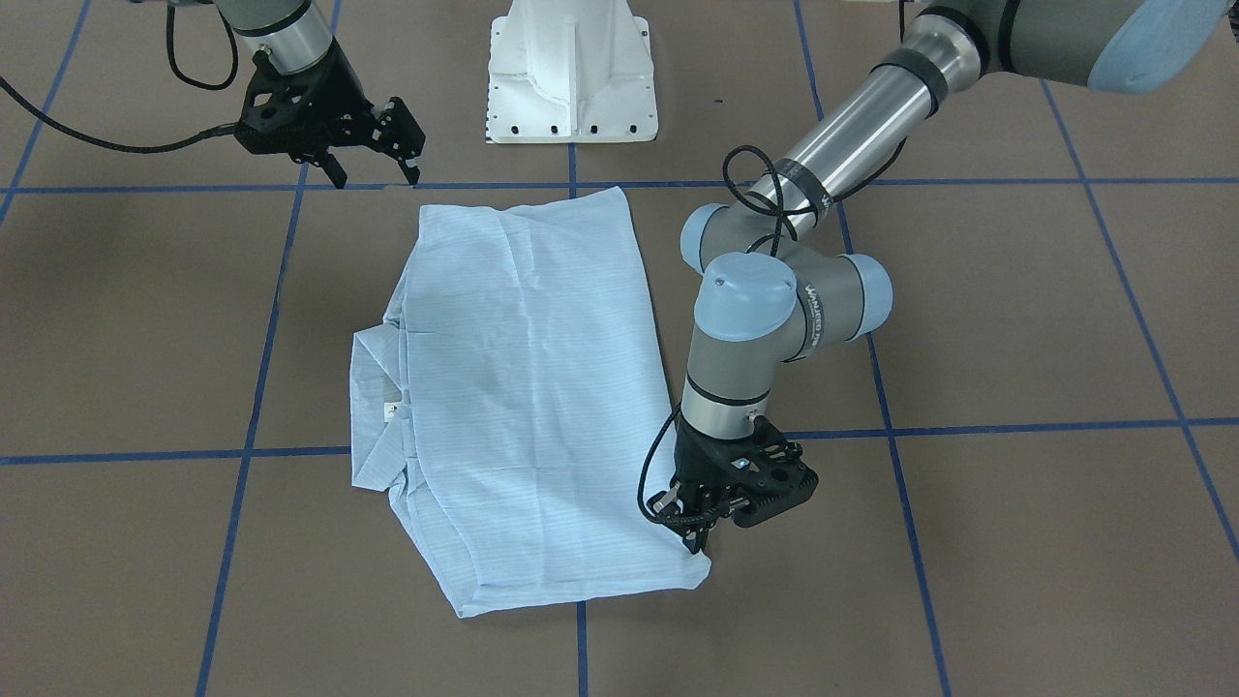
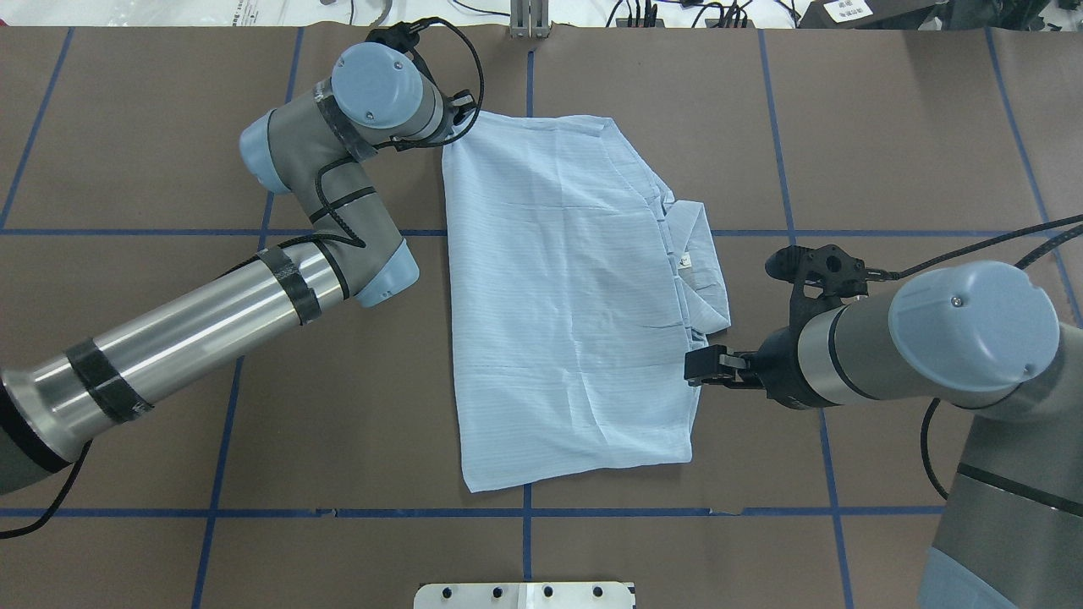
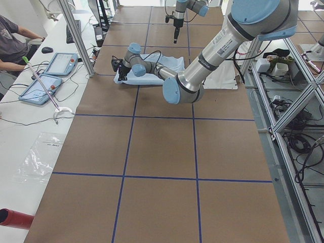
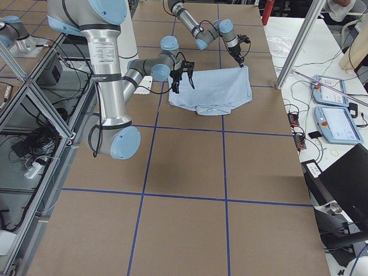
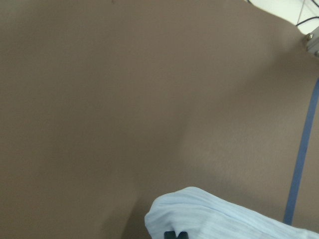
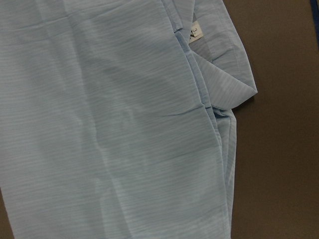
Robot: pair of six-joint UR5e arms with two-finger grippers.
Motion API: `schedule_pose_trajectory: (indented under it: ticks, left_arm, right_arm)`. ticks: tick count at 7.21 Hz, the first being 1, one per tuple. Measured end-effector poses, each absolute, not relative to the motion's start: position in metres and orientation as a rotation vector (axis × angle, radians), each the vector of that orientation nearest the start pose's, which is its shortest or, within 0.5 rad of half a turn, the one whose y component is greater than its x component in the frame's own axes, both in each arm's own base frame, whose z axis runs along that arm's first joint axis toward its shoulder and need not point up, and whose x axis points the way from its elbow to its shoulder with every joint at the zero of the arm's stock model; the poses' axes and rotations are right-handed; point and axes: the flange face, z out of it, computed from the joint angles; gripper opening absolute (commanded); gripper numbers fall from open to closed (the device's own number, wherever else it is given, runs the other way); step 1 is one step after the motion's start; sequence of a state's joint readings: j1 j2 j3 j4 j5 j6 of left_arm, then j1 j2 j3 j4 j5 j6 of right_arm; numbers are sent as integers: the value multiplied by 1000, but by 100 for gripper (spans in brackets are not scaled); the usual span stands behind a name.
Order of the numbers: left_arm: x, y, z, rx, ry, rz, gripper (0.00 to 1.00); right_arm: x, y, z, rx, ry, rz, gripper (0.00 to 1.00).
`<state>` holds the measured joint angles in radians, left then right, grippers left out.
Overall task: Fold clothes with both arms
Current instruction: 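Release the shirt corner and bring the left gripper back toward the robot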
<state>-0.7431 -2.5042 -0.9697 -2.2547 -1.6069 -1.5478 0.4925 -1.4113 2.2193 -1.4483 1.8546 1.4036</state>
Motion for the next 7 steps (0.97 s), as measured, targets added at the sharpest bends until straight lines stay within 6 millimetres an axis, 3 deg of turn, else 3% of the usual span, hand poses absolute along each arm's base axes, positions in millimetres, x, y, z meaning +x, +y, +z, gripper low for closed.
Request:
schedule_pose_trajectory:
  ticks: [1,2,3,7]
  left_arm:
    - [538,-676,259,410,1000,-641,0]
    - [538,-679,258,441,1021,-643,27]
    - [539,-681,261,450,1024,-645,99]
    - [529,-677,268,448,1031,-587,100]
  right_arm:
    - [-369,-318,276,52,-958,170,100]
    - [-369,-319,277,54,-956,171,100]
    - [-370,-320,279,53,-952,173,100]
    - [-382,-326,278,65,-946,179,100]
